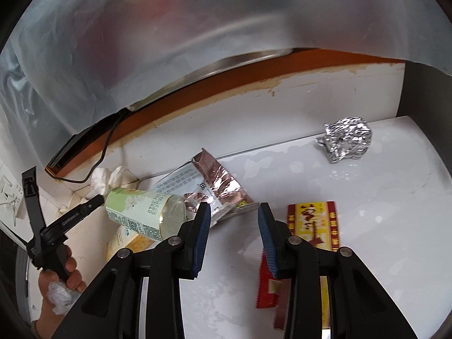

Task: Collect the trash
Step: 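Grasp the crumpled white tissue with the left gripper while the right gripper grasps the yellow spice box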

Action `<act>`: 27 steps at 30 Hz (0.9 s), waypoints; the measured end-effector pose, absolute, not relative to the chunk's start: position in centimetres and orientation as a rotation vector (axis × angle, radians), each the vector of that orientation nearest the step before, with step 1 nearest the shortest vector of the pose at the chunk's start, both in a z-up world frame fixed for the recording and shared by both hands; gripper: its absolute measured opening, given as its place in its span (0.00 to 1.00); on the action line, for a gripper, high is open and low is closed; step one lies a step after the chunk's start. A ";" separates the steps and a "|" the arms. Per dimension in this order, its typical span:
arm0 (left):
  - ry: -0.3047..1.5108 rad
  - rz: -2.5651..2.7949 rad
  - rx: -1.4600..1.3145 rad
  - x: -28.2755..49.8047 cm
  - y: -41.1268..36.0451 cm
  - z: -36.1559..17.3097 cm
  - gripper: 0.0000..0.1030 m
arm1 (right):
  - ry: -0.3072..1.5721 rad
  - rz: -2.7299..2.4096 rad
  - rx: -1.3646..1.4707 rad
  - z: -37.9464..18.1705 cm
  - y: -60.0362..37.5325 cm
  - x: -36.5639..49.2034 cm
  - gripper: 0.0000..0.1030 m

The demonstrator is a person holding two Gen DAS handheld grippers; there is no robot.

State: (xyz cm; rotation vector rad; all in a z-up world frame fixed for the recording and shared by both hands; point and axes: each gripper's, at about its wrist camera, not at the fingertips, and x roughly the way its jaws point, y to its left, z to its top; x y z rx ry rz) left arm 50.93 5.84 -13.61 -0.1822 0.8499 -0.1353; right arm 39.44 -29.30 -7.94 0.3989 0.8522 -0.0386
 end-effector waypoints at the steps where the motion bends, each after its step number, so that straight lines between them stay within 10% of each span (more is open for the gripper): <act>1: 0.847 -0.129 -0.185 50.5 6.7 -13.1 0.21 | 0.849 -0.042 0.403 -7.8 -29.7 39.2 0.34; 15: 0.833 -0.074 -0.246 42.8 5.9 -10.6 0.21 | 0.895 -0.112 0.427 -8.3 -34.9 35.7 0.34; 27: 0.862 -0.074 -0.291 35.9 7.3 -6.6 0.21 | 1.000 -0.073 0.329 -11.4 -33.6 34.8 0.66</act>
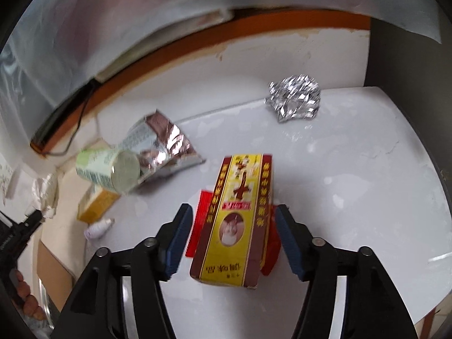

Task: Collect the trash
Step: 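Grasp the crumpled white tissue with the left gripper while the right gripper grasps the yellow spice box, then carry the tissue and spice box to the bin and open both grippers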

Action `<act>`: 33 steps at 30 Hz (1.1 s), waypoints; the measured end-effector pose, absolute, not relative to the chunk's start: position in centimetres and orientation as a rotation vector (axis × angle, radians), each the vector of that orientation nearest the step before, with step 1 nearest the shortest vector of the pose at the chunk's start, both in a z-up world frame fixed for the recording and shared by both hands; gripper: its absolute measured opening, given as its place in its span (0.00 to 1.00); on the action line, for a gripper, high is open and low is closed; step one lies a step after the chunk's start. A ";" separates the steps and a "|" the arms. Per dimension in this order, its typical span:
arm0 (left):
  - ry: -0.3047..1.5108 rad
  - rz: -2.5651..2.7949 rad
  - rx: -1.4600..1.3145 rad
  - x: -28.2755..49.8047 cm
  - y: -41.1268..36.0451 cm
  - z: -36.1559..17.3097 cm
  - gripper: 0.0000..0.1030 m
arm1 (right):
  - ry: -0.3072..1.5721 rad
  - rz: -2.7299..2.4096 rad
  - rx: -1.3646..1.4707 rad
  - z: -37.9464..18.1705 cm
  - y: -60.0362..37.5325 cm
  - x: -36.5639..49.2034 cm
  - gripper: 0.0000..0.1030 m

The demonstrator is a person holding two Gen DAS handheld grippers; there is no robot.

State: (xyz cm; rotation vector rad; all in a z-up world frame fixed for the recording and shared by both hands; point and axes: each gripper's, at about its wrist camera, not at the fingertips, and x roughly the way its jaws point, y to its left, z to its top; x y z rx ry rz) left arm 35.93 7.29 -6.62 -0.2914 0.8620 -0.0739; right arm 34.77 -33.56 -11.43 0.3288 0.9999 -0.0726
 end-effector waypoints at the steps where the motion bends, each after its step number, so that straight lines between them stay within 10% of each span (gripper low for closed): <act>1: 0.867 -0.077 -0.292 35.6 7.0 -6.7 0.21 | 1.015 -0.071 0.308 -11.7 -33.1 35.0 0.70; 33: 0.874 -0.047 -0.277 17.3 0.4 -4.8 0.21 | 0.841 0.336 0.285 -5.4 -30.8 19.0 0.56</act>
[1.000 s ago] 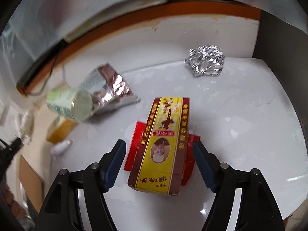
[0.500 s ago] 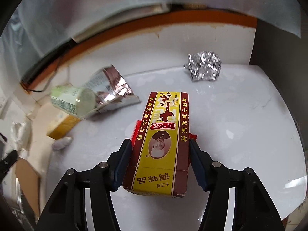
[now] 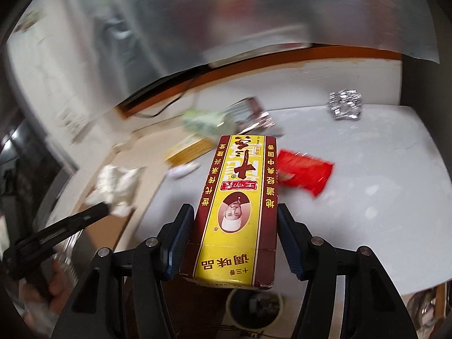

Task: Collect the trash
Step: 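Carry the tissue and spice box to the bin and open both grippers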

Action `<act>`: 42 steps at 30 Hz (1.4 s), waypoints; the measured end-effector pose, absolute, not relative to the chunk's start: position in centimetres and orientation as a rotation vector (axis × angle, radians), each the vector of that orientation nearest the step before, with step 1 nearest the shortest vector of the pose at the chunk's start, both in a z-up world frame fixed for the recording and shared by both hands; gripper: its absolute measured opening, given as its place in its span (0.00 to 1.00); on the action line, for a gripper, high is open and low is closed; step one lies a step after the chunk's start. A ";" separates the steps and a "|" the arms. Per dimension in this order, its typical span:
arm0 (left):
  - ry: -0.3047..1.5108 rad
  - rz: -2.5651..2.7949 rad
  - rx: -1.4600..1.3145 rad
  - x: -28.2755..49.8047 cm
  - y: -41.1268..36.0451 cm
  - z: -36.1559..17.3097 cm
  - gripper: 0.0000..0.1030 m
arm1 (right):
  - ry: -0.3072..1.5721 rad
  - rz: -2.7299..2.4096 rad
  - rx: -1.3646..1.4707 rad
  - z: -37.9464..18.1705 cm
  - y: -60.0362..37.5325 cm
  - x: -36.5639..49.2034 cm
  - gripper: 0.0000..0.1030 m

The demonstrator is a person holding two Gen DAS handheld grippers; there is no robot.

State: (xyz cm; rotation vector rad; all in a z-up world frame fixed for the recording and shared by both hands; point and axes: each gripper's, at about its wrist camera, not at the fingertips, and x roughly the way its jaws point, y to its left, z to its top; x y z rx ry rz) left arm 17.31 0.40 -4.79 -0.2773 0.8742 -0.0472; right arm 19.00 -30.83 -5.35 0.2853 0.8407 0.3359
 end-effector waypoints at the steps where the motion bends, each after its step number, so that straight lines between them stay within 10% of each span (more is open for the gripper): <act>1: 0.884 -0.041 -0.278 16.1 0.2 -5.2 0.21 | 0.840 0.355 0.278 -5.4 -30.6 18.2 0.56; 15: 1.164 0.033 -0.286 6.4 0.1 -18.4 0.21 | 1.031 0.576 0.091 -15.5 -25.4 6.2 0.56; 32: 1.454 0.055 -0.122 9.8 -1.1 -49.0 0.25 | 1.410 0.516 0.011 -48.1 -20.4 8.2 0.57; 42: 1.468 0.109 -0.073 11.1 0.4 -54.4 0.57 | 1.415 0.493 -0.070 -56.2 -17.7 11.2 0.59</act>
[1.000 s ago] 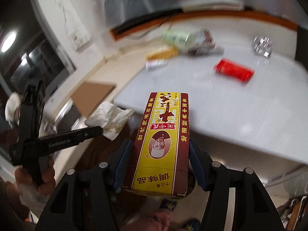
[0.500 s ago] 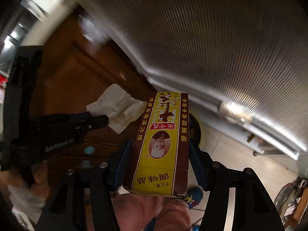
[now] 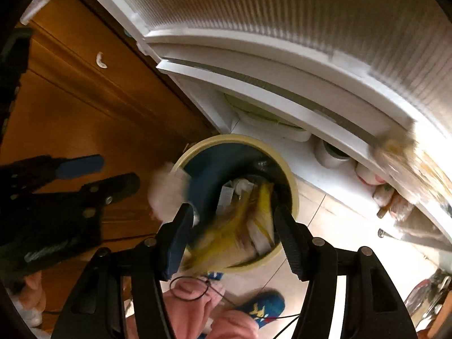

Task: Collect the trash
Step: 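Carry the tissue and spice box to the bin and open both grippers, then raise both tools back toward the table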

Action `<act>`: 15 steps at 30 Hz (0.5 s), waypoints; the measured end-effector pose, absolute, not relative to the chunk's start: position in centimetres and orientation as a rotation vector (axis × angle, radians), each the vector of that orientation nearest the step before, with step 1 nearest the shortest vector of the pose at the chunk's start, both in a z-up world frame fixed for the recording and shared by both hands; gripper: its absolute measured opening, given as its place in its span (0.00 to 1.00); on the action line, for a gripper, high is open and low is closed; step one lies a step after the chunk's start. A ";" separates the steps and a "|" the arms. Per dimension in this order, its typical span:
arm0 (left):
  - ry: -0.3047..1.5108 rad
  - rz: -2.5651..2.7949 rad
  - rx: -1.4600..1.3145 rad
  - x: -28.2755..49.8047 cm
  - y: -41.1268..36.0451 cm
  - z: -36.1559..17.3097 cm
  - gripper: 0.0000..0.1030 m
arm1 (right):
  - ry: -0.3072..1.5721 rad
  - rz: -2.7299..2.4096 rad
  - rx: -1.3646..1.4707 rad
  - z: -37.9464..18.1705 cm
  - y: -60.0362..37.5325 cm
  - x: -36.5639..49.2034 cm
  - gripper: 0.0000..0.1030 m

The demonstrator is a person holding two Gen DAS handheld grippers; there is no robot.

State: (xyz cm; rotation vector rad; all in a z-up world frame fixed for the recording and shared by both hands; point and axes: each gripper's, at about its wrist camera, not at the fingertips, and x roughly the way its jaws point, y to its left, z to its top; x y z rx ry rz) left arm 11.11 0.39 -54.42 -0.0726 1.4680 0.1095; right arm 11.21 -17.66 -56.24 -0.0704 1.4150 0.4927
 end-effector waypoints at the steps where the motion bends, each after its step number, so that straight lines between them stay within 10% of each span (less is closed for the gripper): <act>1: 1.465 0.116 -0.068 11.0 0.7 -54.5 0.58 | 1.412 0.492 -0.083 -56.7 -17.1 12.0 0.62; 15: 1.410 0.137 -0.106 10.9 1.6 -47.2 0.58 | 1.335 0.474 -0.028 -49.5 -19.4 11.4 0.70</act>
